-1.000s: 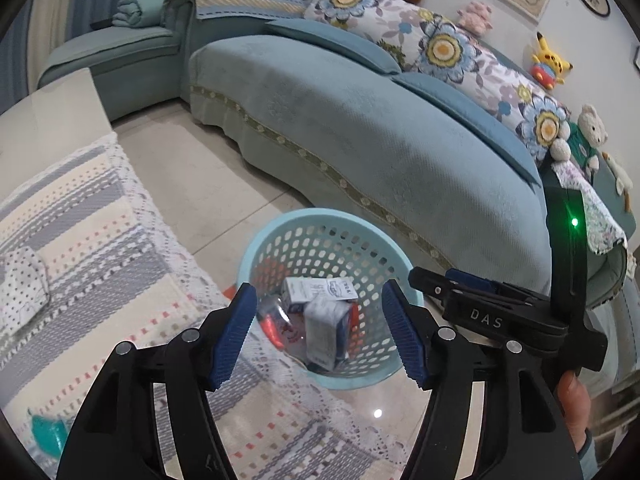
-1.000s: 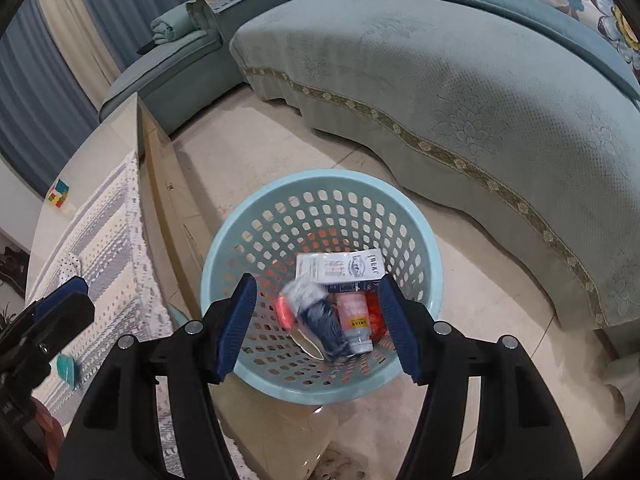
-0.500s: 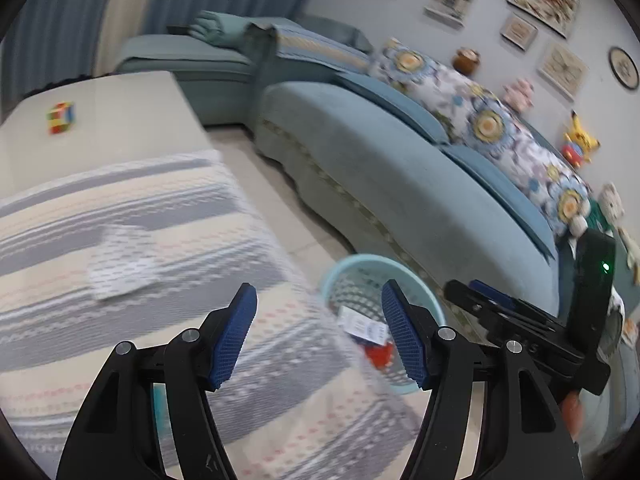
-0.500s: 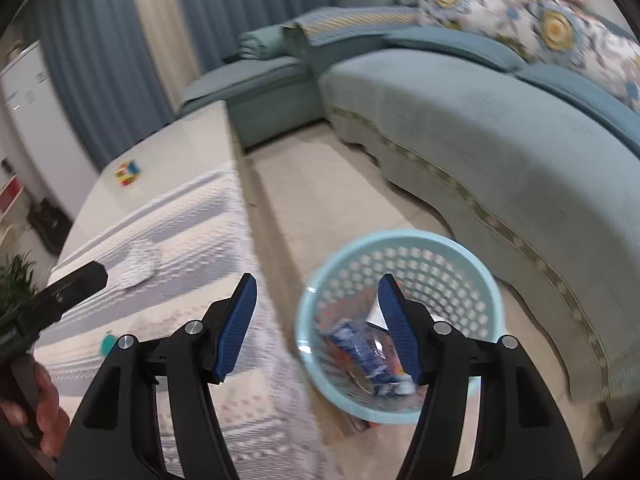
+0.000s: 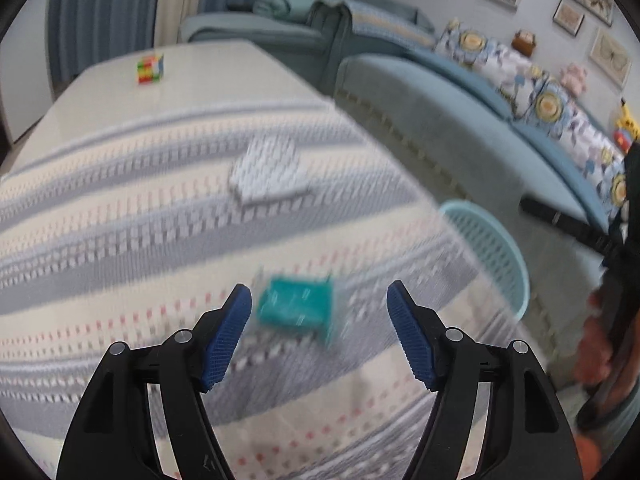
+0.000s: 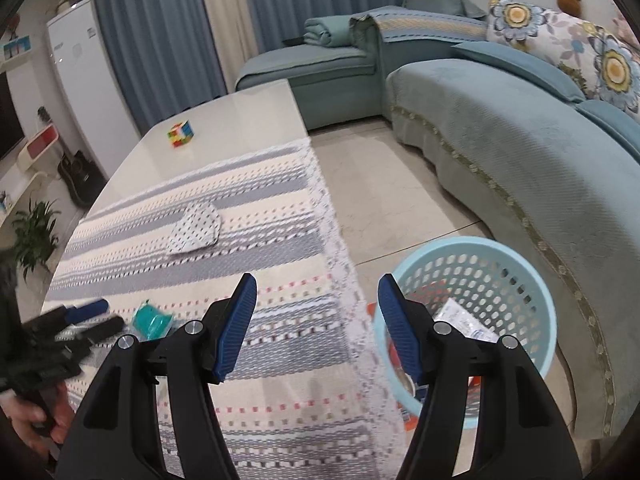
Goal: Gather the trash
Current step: 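Grasp the teal packet with the left tool while the right tool grasps the dotted tissue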
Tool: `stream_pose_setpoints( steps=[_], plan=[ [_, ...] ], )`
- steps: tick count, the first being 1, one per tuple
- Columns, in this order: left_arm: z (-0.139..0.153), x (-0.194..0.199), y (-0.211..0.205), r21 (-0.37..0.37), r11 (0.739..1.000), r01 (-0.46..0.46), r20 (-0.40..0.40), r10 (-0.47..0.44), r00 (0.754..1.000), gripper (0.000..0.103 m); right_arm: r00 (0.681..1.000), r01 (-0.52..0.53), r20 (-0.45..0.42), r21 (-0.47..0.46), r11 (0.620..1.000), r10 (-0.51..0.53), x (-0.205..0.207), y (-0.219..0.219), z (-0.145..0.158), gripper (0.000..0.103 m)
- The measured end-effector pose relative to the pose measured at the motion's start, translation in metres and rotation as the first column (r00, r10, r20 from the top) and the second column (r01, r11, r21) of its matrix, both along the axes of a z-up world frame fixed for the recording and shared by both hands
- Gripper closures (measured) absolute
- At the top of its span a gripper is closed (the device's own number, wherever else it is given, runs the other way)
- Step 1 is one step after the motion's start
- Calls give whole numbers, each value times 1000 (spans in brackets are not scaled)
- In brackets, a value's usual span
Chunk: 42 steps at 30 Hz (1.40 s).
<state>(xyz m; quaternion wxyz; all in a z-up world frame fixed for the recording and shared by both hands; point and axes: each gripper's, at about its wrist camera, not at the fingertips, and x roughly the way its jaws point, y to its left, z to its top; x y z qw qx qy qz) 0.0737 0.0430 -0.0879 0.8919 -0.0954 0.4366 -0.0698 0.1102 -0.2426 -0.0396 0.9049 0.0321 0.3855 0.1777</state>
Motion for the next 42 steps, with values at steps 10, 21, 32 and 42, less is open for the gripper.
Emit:
stream_pose_setpoints(
  steps=[10, 21, 32, 42],
  plan=[
    [-36, 4, 0, 85, 996, -35, -50, 39, 998, 35, 995, -95, -14, -77, 992, 94, 0, 44, -12, 44],
    [-28, 6, 37, -41, 991, -129, -27, 128, 991, 33, 980, -197, 0, -117, 973, 199, 26, 96, -23, 44],
    [-43, 52, -3, 101, 981, -167, -53, 173, 984, 60, 956, -292, -5, -76, 953, 292, 88, 155, -36, 44],
    [-45, 41, 56, -20, 962, -271, 5, 271, 963, 66, 931, -362, -79, -77, 929, 356, 141, 203, -75, 43]
  ],
)
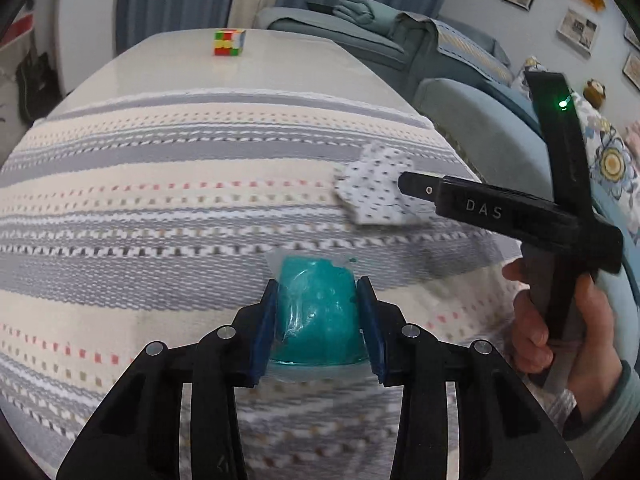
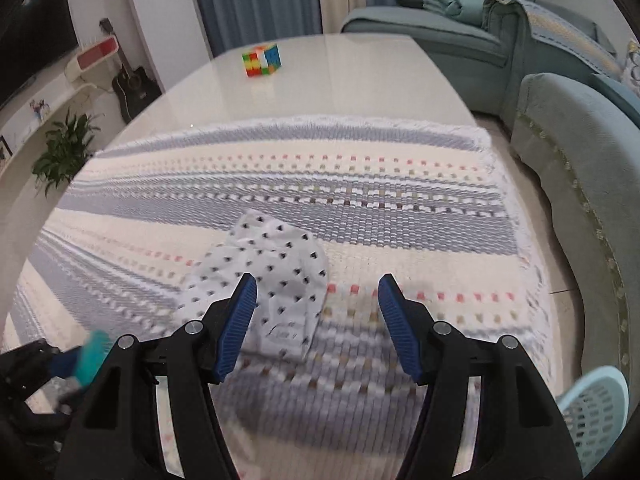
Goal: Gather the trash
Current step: 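Grasp the teal packet with the left tool while the right tool grasps the dotted tissue, then carry teal packet and tissue over the blue basket and release both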
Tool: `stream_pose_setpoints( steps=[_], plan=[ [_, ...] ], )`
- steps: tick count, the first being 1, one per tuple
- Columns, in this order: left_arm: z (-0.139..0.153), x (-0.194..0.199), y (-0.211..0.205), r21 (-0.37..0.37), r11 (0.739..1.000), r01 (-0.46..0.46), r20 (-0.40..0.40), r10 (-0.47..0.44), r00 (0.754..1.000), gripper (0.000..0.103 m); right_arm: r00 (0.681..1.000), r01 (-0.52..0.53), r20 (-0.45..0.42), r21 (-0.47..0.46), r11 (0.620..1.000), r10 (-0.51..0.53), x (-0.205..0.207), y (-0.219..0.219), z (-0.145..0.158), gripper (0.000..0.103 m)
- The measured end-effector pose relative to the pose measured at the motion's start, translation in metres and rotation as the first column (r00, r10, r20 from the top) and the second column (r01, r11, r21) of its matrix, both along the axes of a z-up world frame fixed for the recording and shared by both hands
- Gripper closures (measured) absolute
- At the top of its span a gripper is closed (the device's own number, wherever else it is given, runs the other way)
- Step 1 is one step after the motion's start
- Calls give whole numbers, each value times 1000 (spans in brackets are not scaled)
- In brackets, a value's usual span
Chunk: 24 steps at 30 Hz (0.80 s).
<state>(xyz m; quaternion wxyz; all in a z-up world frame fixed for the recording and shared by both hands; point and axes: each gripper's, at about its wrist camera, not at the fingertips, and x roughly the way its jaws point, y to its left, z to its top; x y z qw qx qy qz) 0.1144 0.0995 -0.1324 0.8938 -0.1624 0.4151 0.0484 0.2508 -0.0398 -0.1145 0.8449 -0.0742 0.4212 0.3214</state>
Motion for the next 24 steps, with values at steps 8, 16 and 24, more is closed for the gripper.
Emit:
stream_pose_setpoints(
  steps=[8, 16, 24],
  plan=[
    [0, -3, -3, -5, 999, 32, 23, -32, 999, 66, 995, -97, -24, -31, 995, 96, 18, 22, -4, 37],
    [-2, -1, -3, -10, 999, 32, 25, -32, 999, 65, 983, -180, -26, 17, 984, 180, -6, 10, 1, 89],
    [0, -7, 2, -36, 999, 29, 41, -27, 999, 66, 983, -177, 64, 61, 982, 173, -44, -8, 15, 99]
  ],
)
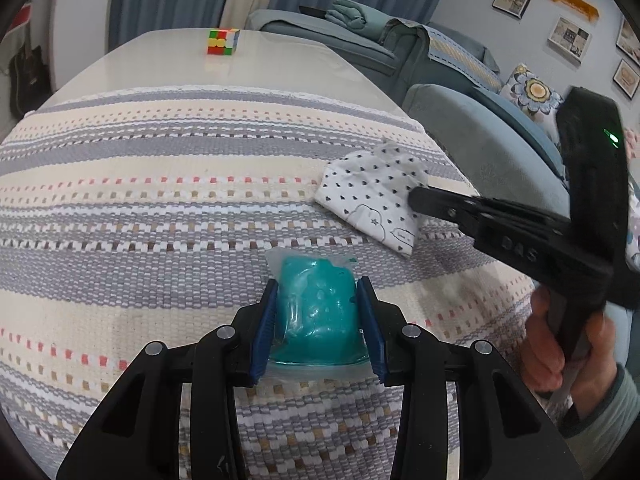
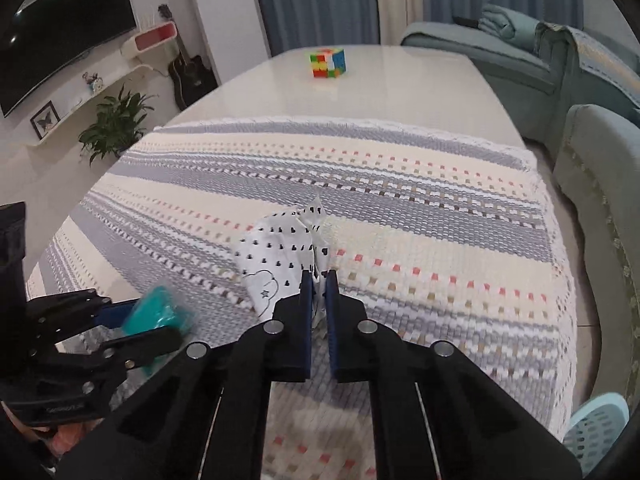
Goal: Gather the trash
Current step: 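Carry teal packet and tissue over the blue basket and release both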
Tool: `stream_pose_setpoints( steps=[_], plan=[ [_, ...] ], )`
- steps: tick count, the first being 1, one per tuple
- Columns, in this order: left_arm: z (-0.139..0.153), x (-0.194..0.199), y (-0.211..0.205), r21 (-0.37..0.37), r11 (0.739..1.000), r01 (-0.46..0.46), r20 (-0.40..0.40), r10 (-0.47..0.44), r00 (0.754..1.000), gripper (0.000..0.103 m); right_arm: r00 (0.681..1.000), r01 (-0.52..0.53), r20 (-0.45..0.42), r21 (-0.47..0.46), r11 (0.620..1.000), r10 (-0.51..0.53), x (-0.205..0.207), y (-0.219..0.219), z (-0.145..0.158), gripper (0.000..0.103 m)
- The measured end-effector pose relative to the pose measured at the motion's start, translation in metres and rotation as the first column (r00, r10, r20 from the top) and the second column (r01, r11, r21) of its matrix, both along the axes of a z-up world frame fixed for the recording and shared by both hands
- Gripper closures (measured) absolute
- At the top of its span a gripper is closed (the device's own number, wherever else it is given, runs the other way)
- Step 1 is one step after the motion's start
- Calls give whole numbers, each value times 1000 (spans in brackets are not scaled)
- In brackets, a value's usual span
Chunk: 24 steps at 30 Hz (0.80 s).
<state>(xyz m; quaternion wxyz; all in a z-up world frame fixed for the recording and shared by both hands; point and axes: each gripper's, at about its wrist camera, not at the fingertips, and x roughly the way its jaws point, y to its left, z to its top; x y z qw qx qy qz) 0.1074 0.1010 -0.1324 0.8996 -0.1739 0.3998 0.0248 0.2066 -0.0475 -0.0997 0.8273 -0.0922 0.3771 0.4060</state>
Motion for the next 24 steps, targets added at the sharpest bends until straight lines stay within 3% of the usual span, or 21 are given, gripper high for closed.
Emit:
stream_pose_setpoints(
  steps=[5, 11, 18, 24],
  plan=[
    [13, -6, -8, -2, 999, 42, 48, -41, 998, 66, 996, 66, 54, 30, 997, -67, -15, -24, 19, 99],
    [72, -4, -51, 8, 985, 170, 150, -169, 974, 66, 970, 189, 133, 98, 977, -201, -35, -96, 67, 99],
    [122, 17, -140, 34, 936, 349, 194, -349, 917, 66, 865, 439, 201, 144, 887, -460, -68, -203, 111, 99],
    [120, 39, -226, 68, 871, 486, 150, -490, 859, 66, 763, 612, 166, 129, 781, -625, -86, -288, 106, 99]
  ],
)
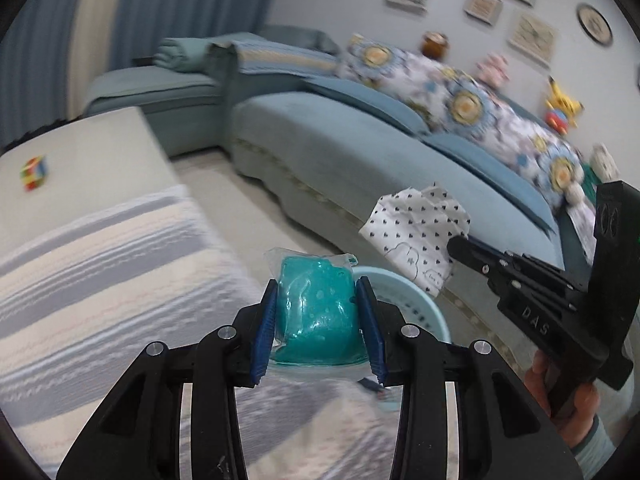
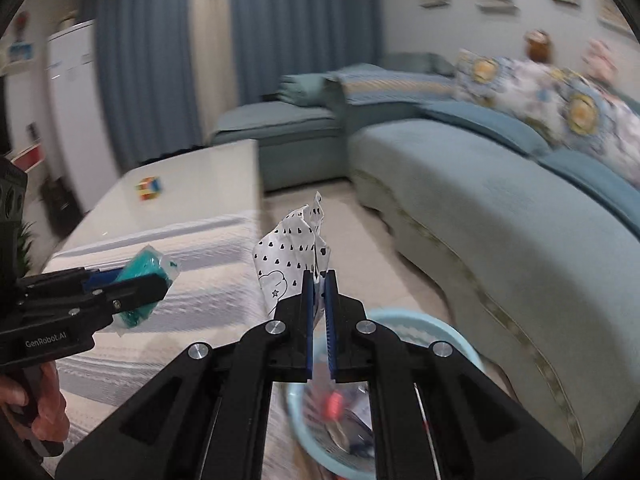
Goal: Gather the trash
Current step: 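Carry teal packet and tissue over the blue basket and release both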
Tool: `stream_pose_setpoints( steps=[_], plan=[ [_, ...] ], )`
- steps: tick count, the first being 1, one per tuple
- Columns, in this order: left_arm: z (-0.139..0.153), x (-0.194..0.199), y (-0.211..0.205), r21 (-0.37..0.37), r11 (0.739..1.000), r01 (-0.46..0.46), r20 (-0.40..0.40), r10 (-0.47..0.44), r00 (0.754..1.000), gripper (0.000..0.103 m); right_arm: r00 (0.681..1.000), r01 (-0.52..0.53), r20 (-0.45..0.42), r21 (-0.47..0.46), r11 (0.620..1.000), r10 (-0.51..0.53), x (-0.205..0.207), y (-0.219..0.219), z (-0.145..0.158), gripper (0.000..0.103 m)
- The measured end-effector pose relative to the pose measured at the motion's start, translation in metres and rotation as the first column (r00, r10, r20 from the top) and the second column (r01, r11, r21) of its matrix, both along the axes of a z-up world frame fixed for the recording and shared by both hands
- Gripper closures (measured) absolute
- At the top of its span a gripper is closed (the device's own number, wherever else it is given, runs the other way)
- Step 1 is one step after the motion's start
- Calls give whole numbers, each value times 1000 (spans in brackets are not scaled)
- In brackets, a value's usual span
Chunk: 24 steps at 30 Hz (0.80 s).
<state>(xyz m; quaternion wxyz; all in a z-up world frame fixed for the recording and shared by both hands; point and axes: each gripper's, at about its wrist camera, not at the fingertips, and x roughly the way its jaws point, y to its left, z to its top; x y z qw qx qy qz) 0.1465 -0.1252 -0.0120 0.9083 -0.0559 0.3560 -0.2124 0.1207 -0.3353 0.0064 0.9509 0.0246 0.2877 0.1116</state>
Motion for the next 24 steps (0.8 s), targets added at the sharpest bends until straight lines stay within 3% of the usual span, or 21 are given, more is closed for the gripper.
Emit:
stream_pose_setpoints(
  steps=[5, 11, 13, 16, 18, 22, 24],
  plan=[
    [-26, 15, -60, 30, 995, 100, -65, -98, 993, 66, 988, 119, -104, 10, 993, -117, -4, -51, -34, 99],
    [-58, 23, -93, 57, 986, 159, -139, -150, 979, 65, 952, 208, -240, 53, 977, -190, -7, -91, -77, 98],
    [-64, 23, -95, 73, 985, 158, -149, -146, 978, 50, 941, 223, -274, 61, 973, -199, -3, -90, -86, 95],
    [-65, 20, -90, 66, 986, 156, -145, -145, 979, 40, 933, 229, -300, 63, 971, -201, -4, -91, -94, 81],
    [-61, 17, -85, 61, 986, 153, -140, -143, 980, 36, 931, 234, -302, 64, 970, -205, -7, -91, -95, 58],
    [-42, 7, -72, 40, 990, 133, -113, -128, 985, 35, 937, 242, -275, 71, 968, -214, -20, -92, -84, 56],
    [-30, -4, -64, 28, 993, 117, -87, -114, 990, 29, 940, 245, -262, 76, 966, -218, -26, -91, -75, 56]
  ],
)
